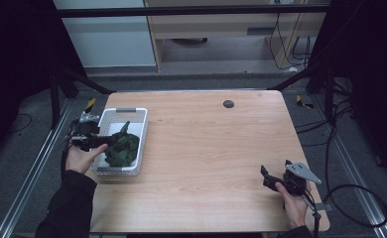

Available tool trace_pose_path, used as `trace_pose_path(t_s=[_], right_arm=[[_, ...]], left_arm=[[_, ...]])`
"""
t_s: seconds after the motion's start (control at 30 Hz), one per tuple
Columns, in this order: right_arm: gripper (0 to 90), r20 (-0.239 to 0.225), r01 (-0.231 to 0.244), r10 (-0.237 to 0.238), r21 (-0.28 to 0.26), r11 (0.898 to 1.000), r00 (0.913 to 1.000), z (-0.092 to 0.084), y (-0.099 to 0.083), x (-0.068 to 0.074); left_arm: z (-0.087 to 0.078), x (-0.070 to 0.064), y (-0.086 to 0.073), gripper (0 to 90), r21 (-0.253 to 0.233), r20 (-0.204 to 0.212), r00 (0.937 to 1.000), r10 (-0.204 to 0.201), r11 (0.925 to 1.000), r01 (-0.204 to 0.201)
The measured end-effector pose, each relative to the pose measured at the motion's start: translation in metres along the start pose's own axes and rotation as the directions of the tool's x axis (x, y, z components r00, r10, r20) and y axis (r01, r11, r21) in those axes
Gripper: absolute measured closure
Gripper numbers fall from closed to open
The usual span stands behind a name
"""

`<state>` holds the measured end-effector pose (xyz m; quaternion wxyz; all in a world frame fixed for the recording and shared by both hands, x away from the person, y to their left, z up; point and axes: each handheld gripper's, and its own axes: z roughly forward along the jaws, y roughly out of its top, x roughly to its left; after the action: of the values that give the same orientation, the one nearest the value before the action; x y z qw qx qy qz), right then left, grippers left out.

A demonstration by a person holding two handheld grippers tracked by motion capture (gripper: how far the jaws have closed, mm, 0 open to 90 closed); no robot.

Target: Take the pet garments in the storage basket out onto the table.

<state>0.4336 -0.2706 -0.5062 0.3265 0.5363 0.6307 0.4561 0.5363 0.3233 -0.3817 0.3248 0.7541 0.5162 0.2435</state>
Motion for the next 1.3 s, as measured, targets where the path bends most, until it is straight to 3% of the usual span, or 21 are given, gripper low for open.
trace_pose_path(t_s=[0.77, 1.3], right_arm=[[5.3, -0.008, 0.001, -0.001, 0.007, 1.0, 1.0, 0.0, 0.0, 0.0], [5.4, -0.009, 0.008, -0.008, 0.009, 1.0, 0.9999, 0.001, 0.0, 0.0]], left_arm=[[0.027, 0.001, 0.0, 15.6, 0.133, 0.007, 0.9993, 0.037, 0.9904, -0.038], [0.044, 0.001, -0.006, 16.7, 0.21, 0.016, 0.9984, 0.054, 0.9762, -0.056]])
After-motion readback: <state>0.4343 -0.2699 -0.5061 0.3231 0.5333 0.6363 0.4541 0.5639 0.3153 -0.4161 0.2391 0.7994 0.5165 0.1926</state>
